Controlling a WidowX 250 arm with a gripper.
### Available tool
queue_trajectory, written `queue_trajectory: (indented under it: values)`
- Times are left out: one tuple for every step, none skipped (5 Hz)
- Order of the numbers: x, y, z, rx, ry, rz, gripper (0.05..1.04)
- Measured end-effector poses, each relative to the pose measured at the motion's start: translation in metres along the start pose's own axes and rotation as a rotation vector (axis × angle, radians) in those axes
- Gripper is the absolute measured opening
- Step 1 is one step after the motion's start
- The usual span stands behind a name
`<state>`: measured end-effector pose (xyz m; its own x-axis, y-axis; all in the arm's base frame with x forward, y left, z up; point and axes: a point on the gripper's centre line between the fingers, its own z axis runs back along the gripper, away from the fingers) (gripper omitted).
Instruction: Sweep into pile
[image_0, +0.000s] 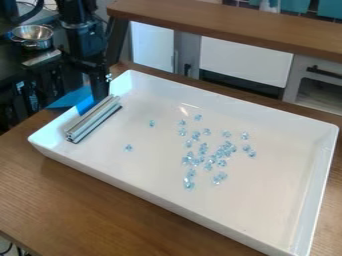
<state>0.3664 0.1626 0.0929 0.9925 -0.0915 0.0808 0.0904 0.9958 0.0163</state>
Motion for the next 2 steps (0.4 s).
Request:
queue_trajectory:
  values:
    - [-0.0027,-0.0011,-0.0138,-0.018,0.032,0.002,1.001]
    - [-0.0045,-0.0015,-0.0207,-0.027,0.045,0.002,1.001]
